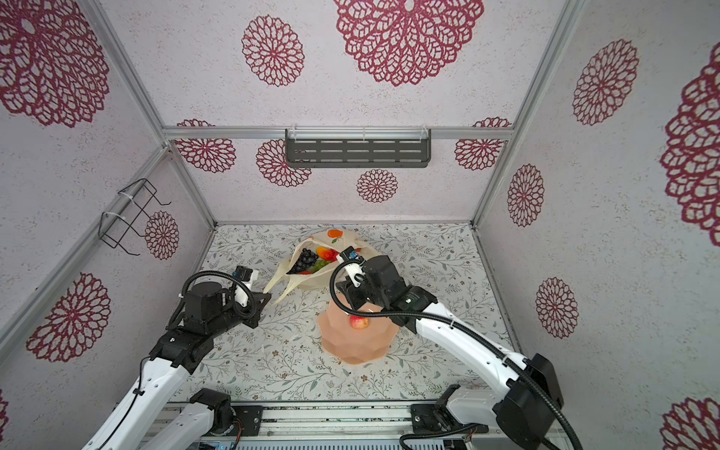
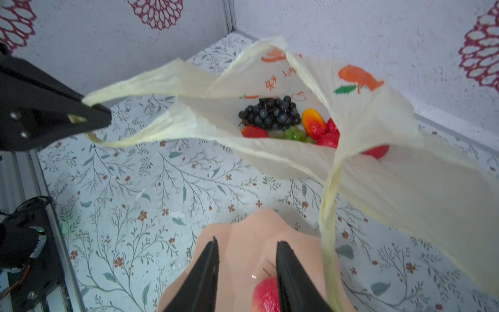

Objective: Take fruits out of the plastic bag
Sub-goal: Adjust the plastic bag at the center of the board.

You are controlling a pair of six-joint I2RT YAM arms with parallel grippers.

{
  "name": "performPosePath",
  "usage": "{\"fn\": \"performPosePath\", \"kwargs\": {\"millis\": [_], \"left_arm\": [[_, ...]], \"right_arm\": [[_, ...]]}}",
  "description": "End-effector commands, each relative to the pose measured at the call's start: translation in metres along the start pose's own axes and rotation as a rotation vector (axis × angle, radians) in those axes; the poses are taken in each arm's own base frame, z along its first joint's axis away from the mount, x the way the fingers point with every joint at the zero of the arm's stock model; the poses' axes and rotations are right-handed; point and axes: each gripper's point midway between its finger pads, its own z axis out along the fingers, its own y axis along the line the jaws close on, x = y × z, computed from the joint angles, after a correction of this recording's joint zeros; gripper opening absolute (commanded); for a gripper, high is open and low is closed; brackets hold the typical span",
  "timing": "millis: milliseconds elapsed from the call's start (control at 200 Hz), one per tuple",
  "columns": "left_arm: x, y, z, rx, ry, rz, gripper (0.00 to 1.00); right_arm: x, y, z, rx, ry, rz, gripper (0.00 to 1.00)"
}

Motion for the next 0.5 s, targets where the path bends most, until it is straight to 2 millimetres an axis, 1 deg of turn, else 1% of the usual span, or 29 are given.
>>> {"fn": "performPosePath", "kwargs": {"millis": [0,60,100,160,275,390,495], "left_arm": [[-0.014,-0.008,-0.005,0.028,-0.035,0.033,0.11],[-0.013,-0.007,-0.005,0.023,-0.032,0.031,0.11],[-0.013,-0.007,-0.005,0.022,-0.032,0.033,0.11],[-0.012,-0.007,-0.004,0.021,-0.029,0.033,0.11],[-0.011,-0.008,-0.004,0.021,-0.025,0.035,0.11],[-0.012,-0.009,-0.004,0.024,-0.027,0.037,0.11],[-0.013,-0.009,-0.005,0.026,-0.031,0.038,0.11]], "right_arm": [[-0.032,0.004,0.03,-0.026,-0.016,-0.028,0.37],[-0.037,0.001,0.05,-0.017,0.017,-0.026,0.37],[-0.037,-0.002,0.064,-0.009,0.04,-0.025,0.37],[-0.035,-0.006,0.081,0.005,0.07,-0.03,0.37],[-0.023,-0.014,0.111,0.024,0.128,-0.039,0.37],[-0.011,-0.021,0.132,0.036,0.169,-0.047,0.38],[-0.003,-0.032,0.145,0.064,0.201,-0.055,0.39]]}}
